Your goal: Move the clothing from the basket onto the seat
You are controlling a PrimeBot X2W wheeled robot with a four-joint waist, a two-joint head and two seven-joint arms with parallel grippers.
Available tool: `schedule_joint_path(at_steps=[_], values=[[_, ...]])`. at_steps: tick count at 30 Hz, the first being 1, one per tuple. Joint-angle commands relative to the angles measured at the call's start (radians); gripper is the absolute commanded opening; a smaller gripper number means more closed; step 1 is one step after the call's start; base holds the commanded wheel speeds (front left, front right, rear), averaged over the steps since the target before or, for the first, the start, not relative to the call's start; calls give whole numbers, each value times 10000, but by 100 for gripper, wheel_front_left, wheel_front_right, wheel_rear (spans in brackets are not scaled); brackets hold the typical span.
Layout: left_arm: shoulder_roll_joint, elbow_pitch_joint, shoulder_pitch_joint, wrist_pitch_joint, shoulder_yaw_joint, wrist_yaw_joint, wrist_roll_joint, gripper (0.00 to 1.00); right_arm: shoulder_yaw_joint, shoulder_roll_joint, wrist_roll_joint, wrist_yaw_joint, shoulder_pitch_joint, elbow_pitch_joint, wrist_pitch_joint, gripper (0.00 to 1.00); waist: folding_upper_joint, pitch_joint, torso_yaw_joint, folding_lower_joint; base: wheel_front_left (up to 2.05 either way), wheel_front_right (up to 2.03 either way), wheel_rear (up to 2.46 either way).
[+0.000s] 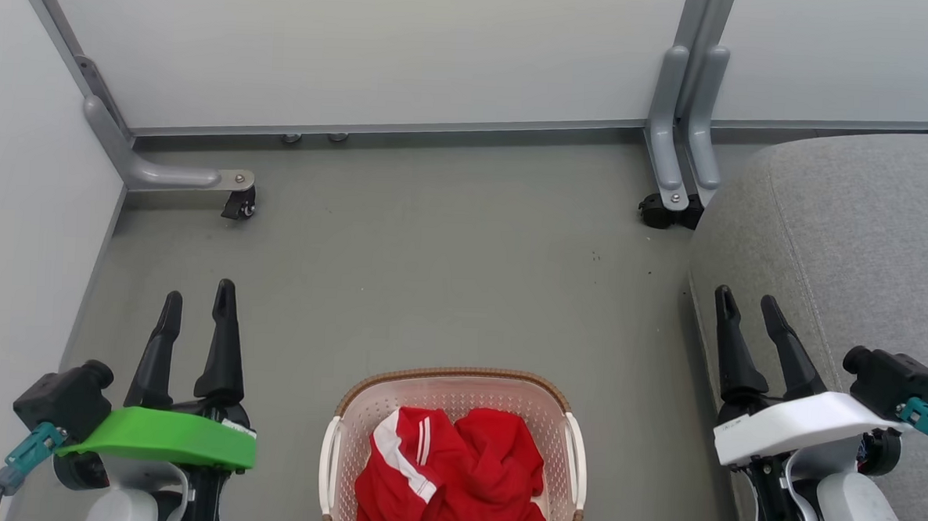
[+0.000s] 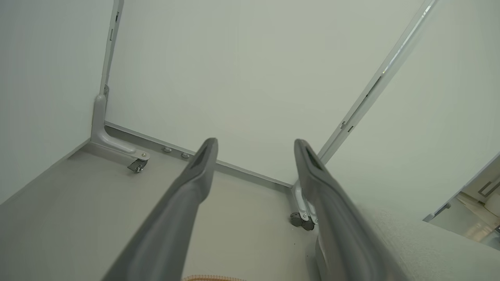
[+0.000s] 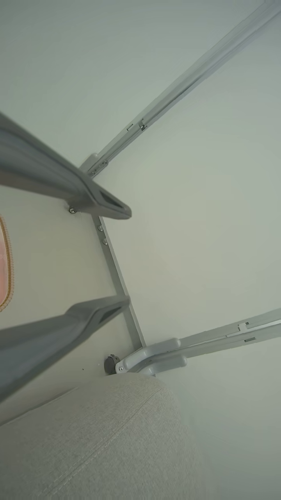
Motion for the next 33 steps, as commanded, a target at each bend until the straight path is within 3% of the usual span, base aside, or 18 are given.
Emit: schedule_joint_path(at_steps=[1, 17, 33], values=[[102, -51, -56, -101, -19, -36, 351, 100, 27, -59, -364, 43, -223, -99, -103, 100, 0, -5, 2, 0, 0, 0, 0], [78, 454, -7, -498, -31, 40, 2411, 100, -123, 132, -2267, 49, -143, 112, -63, 100, 0, -25, 14, 0, 0, 0, 0], [-18, 1024, -20, -838, 25, 69, 3766, 100, -190, 242, -3657, 47, -53, 196, 66, 100, 0, -13, 28, 0, 0, 0, 0]])
